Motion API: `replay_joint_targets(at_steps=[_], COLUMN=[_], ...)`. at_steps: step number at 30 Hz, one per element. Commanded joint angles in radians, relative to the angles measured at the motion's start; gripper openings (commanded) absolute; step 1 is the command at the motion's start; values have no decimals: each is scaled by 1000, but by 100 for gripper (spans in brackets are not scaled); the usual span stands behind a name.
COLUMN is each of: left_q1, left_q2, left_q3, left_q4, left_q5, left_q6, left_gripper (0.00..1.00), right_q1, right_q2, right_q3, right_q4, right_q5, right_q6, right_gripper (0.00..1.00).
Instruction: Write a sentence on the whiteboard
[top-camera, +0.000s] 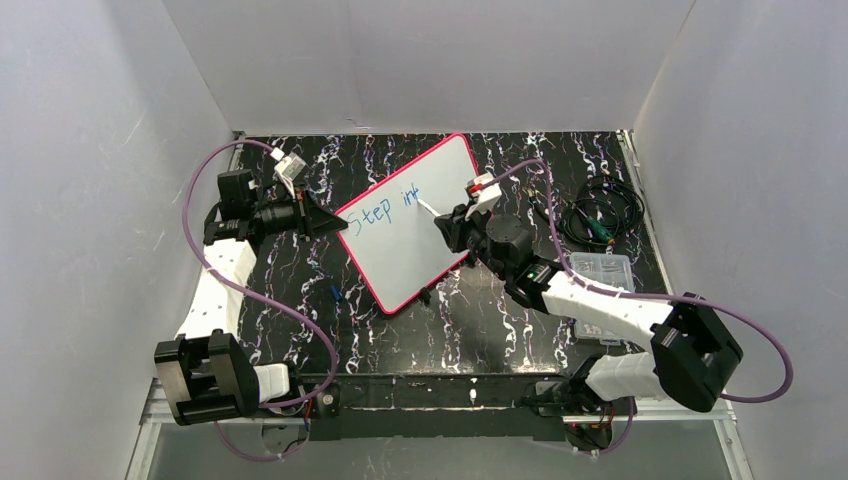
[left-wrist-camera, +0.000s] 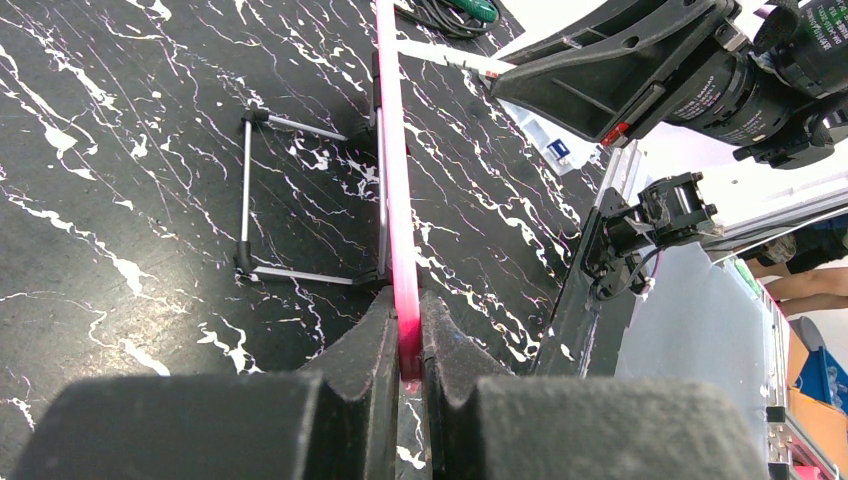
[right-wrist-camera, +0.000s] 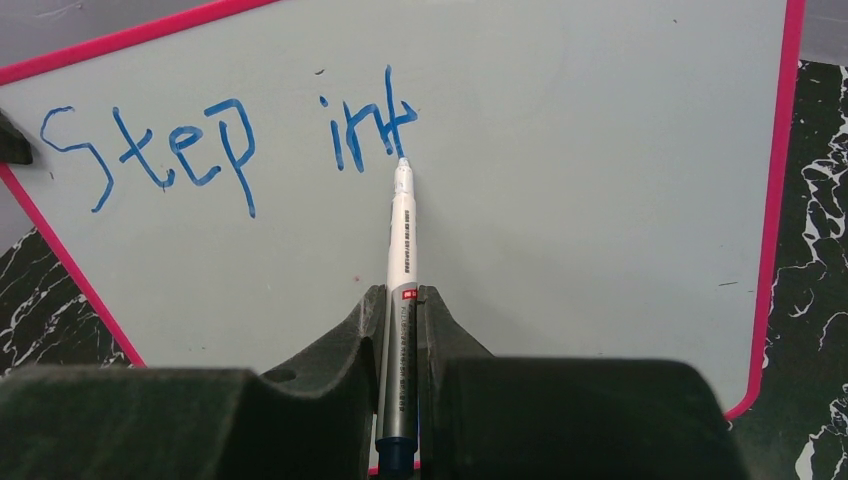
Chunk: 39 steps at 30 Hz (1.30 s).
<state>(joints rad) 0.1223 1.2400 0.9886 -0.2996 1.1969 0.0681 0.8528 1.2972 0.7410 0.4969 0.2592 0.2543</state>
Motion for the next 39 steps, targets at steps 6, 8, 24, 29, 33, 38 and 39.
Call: replay_joint_targets(at_steps=[6, 8, 24, 29, 33, 38, 39], left_q1=[-23, -23, -23, -24, -23, -23, -24], left_q2=[-10, -11, -10, -11, -10, -10, -9], left_q3=[15, 14, 14, 14, 14, 14, 13], left_q4=[-52, -52, -52, -52, -52, -52, -52], left_q5=[72, 71, 72, 72, 72, 72, 72], left_q6=[39, 39, 41, 40, 41, 41, 41], left_gripper=[0, 0, 0, 0, 0, 0, 0], right_q1=[-3, -3, -3, -3, -3, -3, -3], right_q2=[-11, -12, 19, 26, 18, 8, 6], right_q3=[39, 54, 103, 99, 78, 39, 34], right_q4=[-3, 14, 46, 28, 16, 2, -1], right_q5=[75, 78, 65, 51, 33, 23, 22], right_q6=[-15, -25, -59, -60, -40, -10, -7], right_gripper=[1, 1, 1, 1, 1, 1, 1])
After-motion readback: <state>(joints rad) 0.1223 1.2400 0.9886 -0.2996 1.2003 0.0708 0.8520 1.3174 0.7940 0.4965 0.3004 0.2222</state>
